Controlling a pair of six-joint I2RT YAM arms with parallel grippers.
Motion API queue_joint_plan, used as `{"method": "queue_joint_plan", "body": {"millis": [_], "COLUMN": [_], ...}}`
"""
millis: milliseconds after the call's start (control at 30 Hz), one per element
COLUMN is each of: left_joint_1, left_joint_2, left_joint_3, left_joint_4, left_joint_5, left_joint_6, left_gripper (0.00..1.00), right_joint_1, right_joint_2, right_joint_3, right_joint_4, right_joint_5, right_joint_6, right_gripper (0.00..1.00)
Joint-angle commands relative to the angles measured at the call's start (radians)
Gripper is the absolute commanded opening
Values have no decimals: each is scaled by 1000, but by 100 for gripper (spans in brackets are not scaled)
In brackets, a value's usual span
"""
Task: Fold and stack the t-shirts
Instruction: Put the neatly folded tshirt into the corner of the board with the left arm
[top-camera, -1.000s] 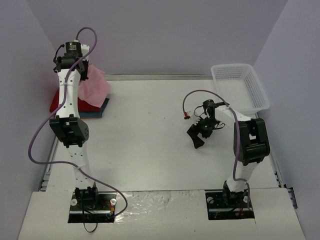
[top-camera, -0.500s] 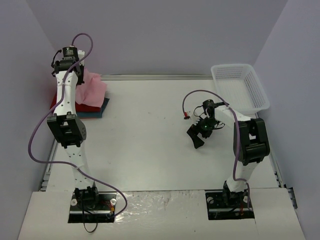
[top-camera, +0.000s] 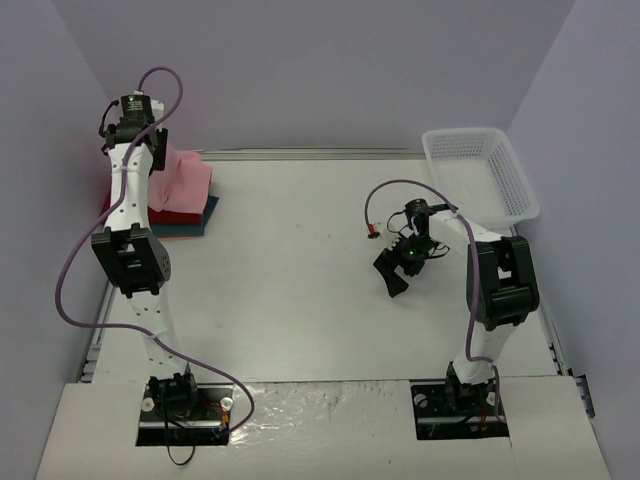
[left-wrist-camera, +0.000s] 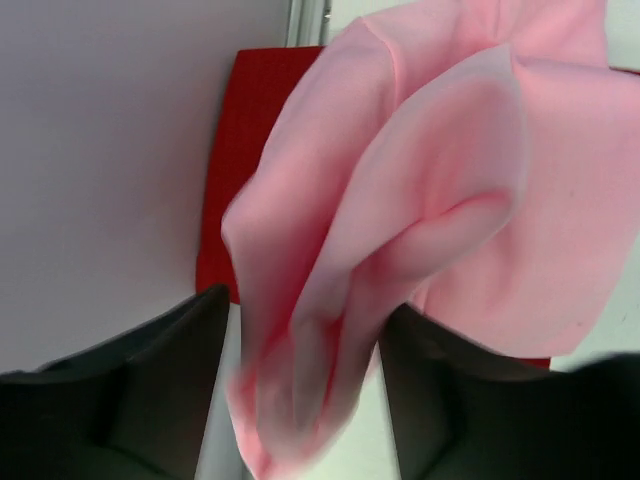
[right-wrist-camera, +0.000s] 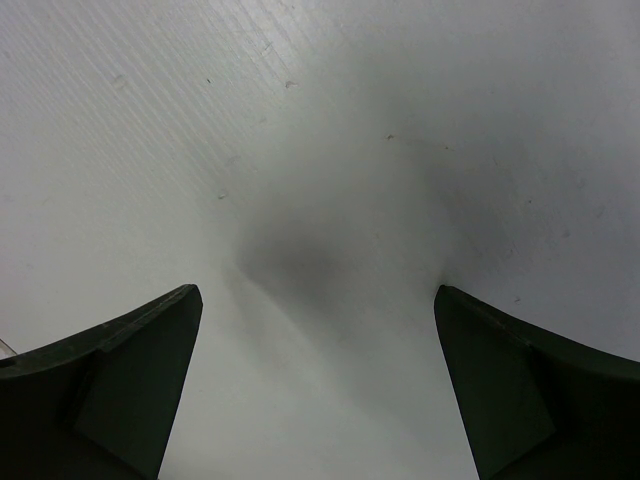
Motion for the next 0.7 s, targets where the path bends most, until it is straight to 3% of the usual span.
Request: {"method": "queue_joint_plan", "body": {"millis": [0, 133, 400, 567, 667], "left_joint_1": [16, 17, 19, 19, 19], "left_joint_2": [-95, -107, -172, -215, -264], "left_joint_3": [-28, -52, -118, -108, -118], "left_joint_4": [75, 127, 201, 155, 103], "left_joint_5": [-108, -194, -281, -243, -148], "left_joint_6": [23, 37, 63, 39, 5], "left_gripper": [63, 82, 90, 95, 97], "right_joint_1": [-5, -7, -7, -5, -5], "right_joint_2": [57, 51, 43, 29, -3], "right_joint_3": [-23, -44, -41, -41, -38], "right_joint_4": [-29, -5, -3, -5, -6], "right_joint_5": [39, 63, 69, 72, 68], "right_joint_6": [4, 12, 20, 20, 20], "right_gripper": [100, 100, 100, 100, 100]}}
